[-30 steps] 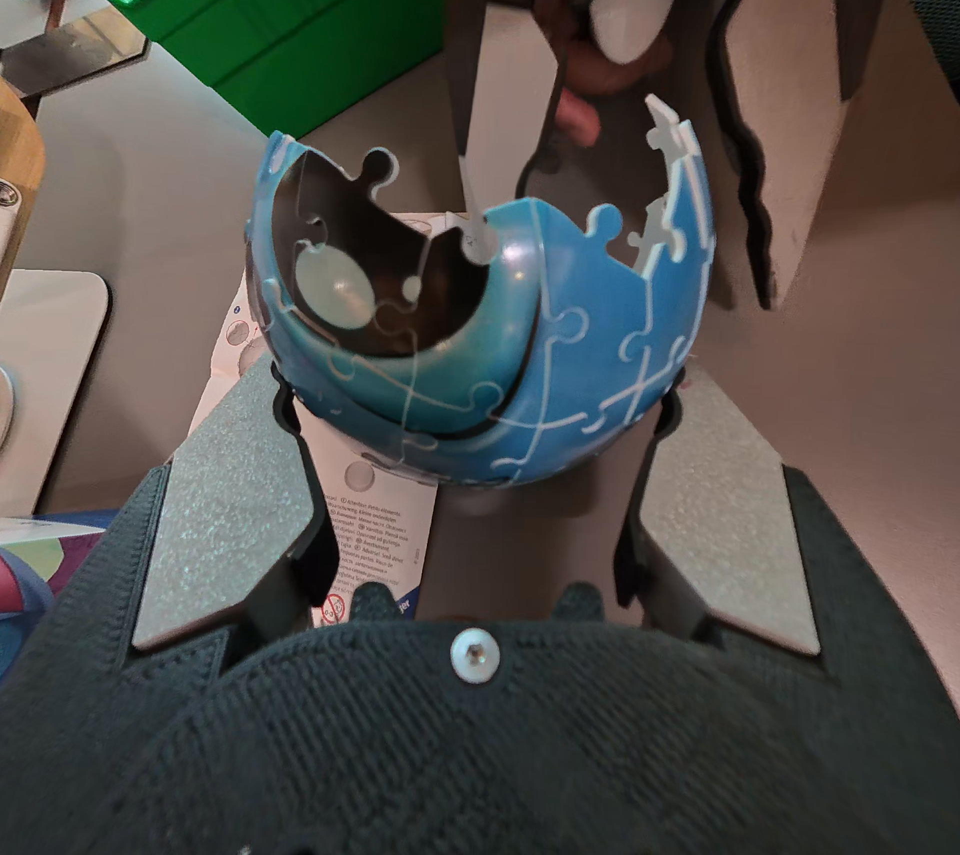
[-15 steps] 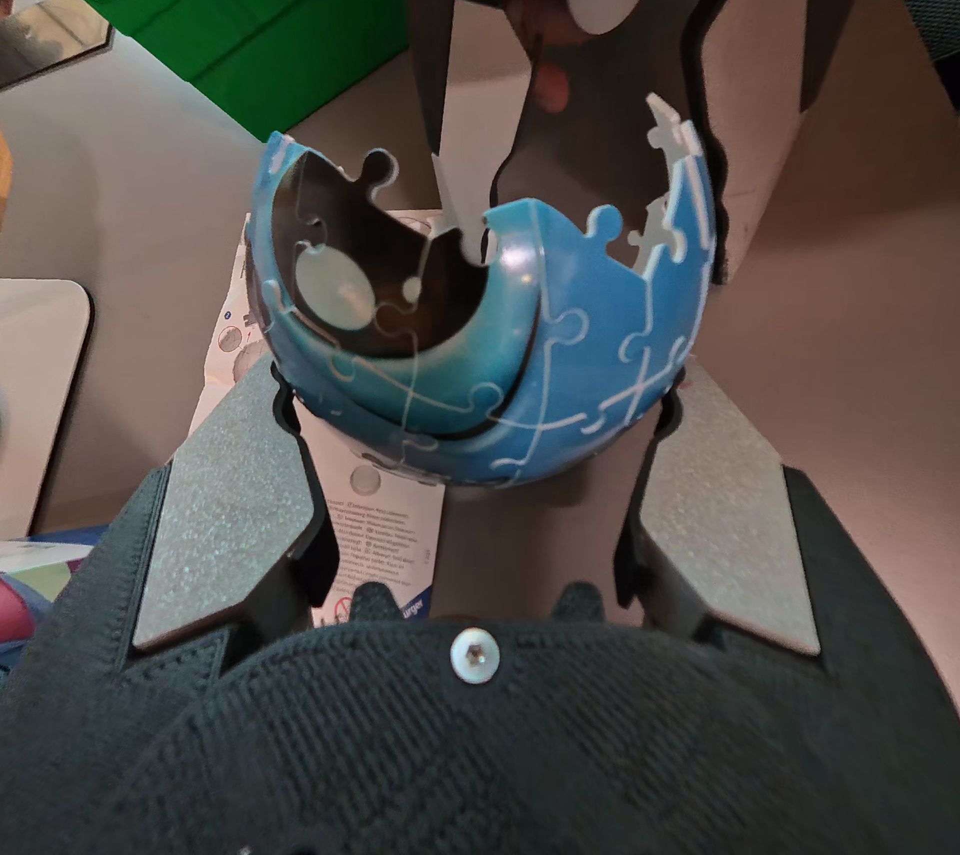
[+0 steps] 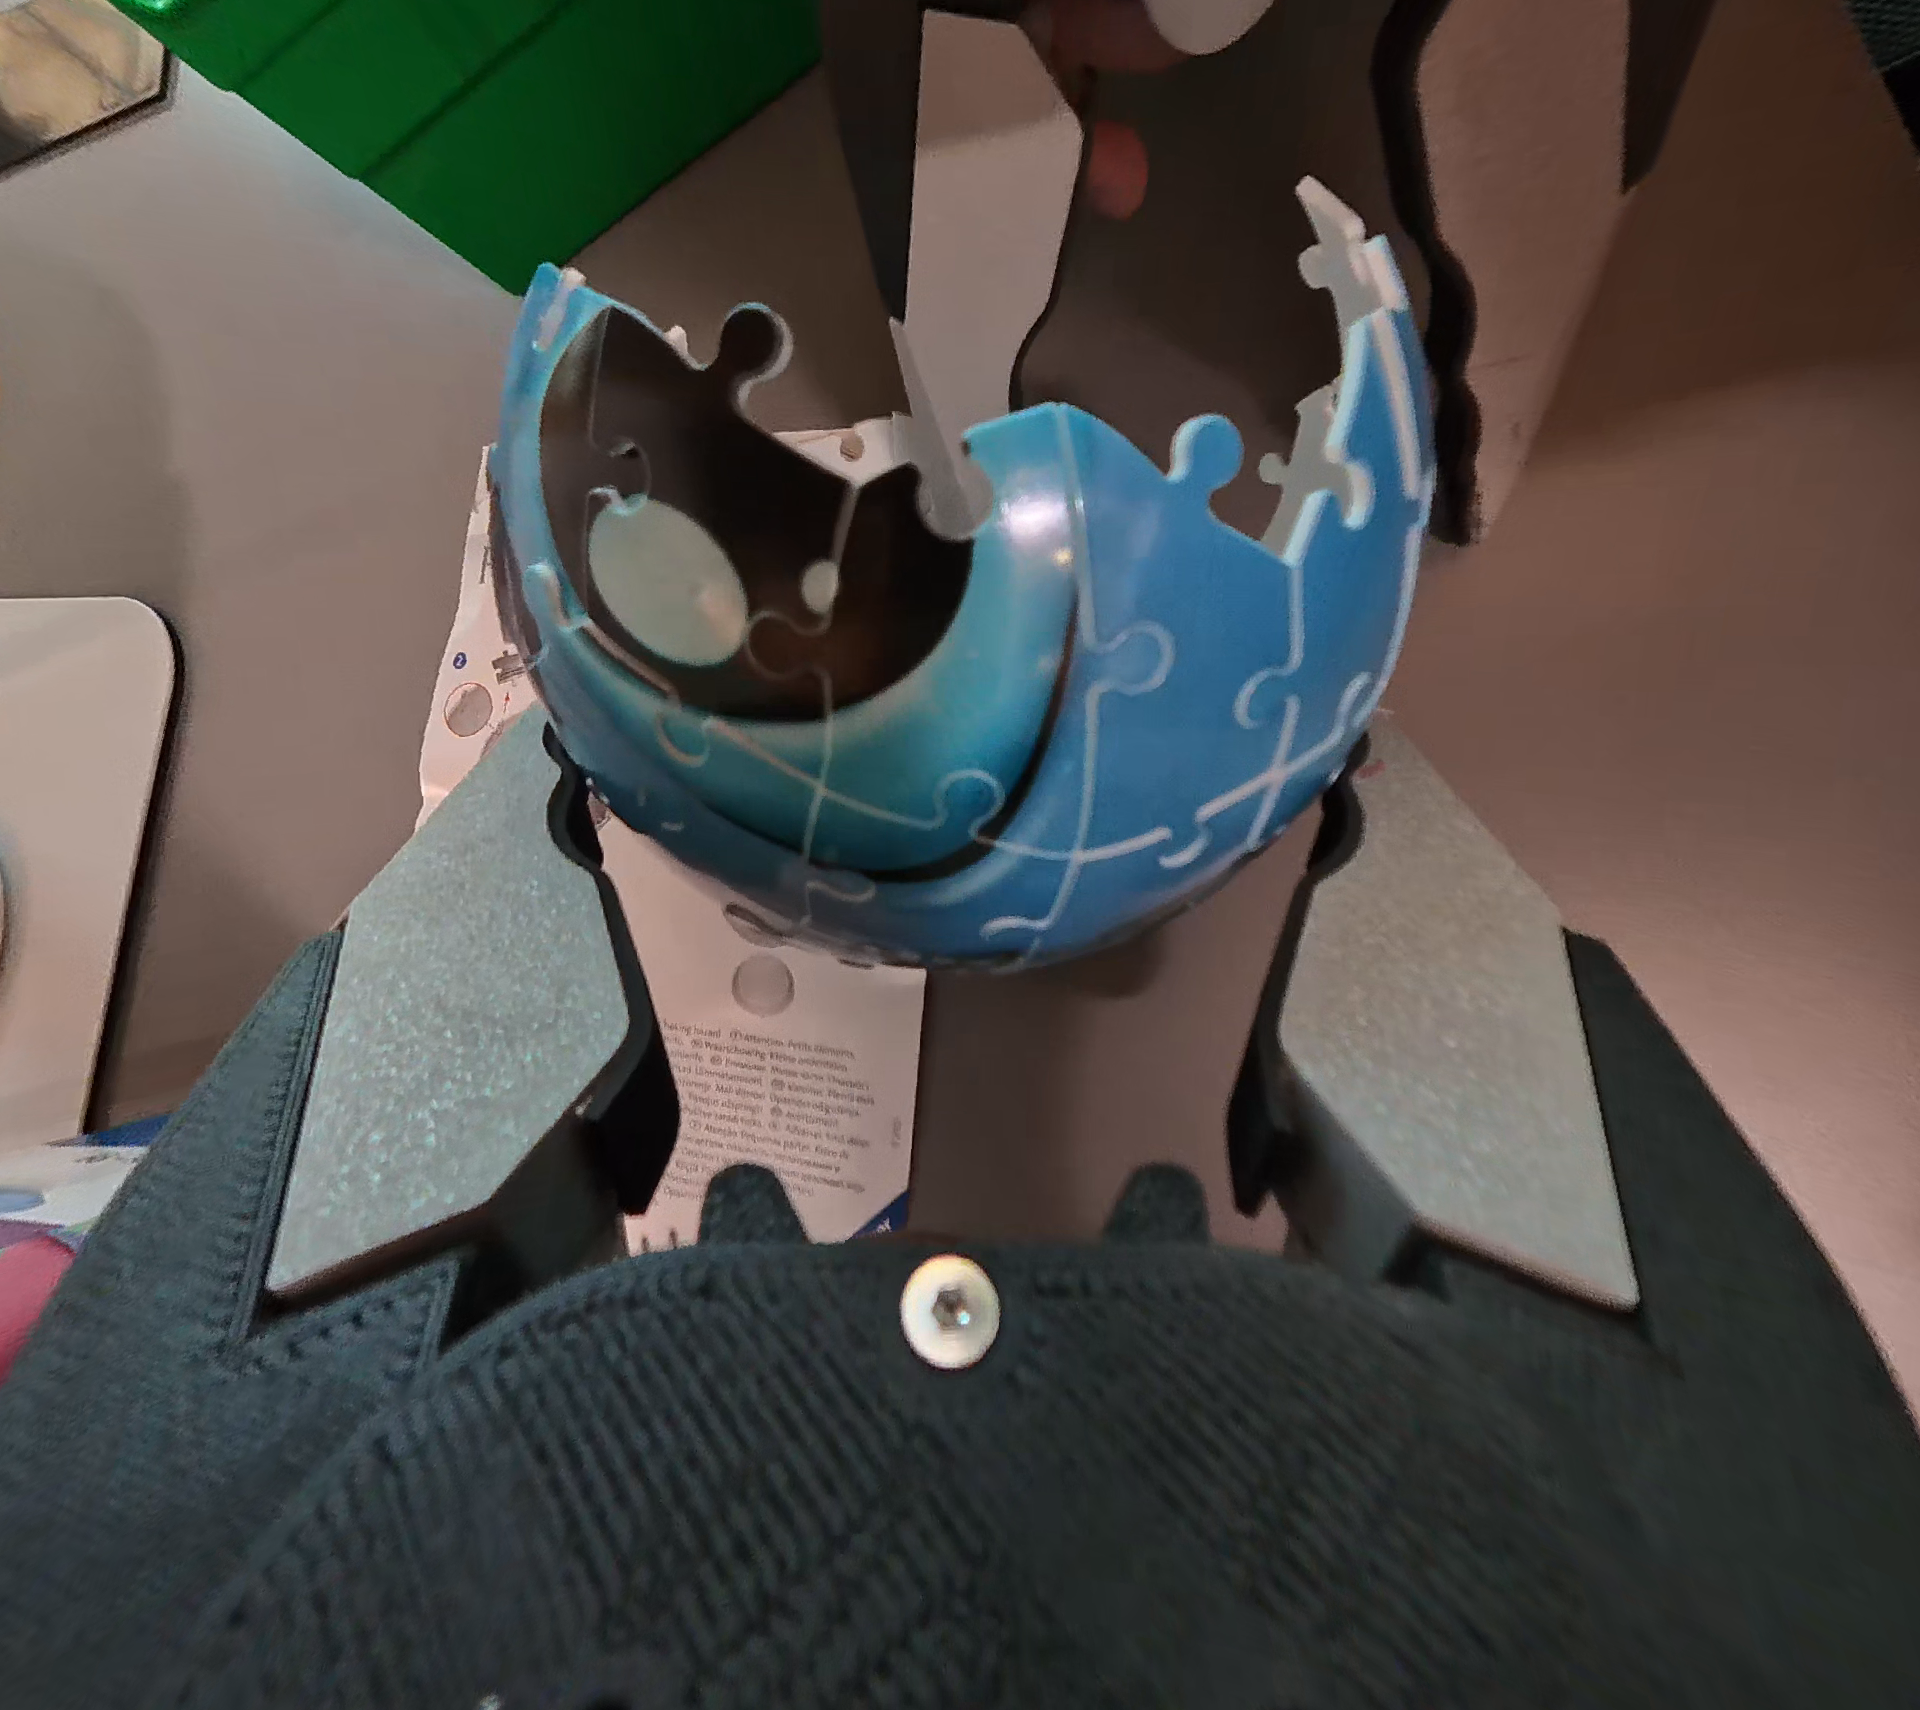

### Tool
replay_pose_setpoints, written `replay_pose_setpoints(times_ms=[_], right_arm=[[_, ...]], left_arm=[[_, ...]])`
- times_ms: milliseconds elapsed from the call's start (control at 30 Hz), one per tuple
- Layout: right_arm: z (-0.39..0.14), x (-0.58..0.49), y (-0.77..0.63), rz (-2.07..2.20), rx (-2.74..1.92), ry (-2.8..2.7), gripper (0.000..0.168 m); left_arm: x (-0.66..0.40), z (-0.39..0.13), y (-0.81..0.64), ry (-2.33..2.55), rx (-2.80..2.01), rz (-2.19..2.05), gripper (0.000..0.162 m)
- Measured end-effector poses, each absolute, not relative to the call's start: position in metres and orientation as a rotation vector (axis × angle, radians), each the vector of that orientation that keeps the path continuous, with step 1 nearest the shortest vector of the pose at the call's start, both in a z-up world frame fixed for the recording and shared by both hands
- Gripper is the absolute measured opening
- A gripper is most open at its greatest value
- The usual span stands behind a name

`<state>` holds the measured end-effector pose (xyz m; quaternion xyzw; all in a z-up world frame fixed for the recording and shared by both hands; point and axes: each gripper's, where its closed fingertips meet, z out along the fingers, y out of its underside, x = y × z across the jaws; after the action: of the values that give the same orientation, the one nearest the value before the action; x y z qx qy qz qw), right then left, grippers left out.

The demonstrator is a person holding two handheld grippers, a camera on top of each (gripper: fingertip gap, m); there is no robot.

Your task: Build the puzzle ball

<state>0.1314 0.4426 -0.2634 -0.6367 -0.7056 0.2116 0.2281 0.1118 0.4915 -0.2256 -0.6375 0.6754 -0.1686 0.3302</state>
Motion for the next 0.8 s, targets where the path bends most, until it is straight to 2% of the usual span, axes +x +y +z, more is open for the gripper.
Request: replay_pose_setpoints(times_ms=[100,200,600,800], right_arm=[[-0.2581,0.1302,0.4406,0.572,-1.704,-1.941,0.098],[-0.2616,0.1344,0.447,0.532,-1.741,-1.936,0.104],[-0.2627,0.1373,0.4441,0.578,-1.748,-1.877,0.105],[-0.2663,0.1366,0.4398,0.604,-1.759,-1.899,0.122]], left_arm=[[0.112,-0.2259,0.4916,1.772,-1.67,-0.444,0.137],[0.1131,-0.2254,0.4913,1.78,-1.665,-0.438,0.137],[0.1156,-0.2252,0.4912,1.798,-1.667,-0.435,0.136],[0.1204,-0.2227,0.4938,1.804,-1.67,-0.443,0.135]])
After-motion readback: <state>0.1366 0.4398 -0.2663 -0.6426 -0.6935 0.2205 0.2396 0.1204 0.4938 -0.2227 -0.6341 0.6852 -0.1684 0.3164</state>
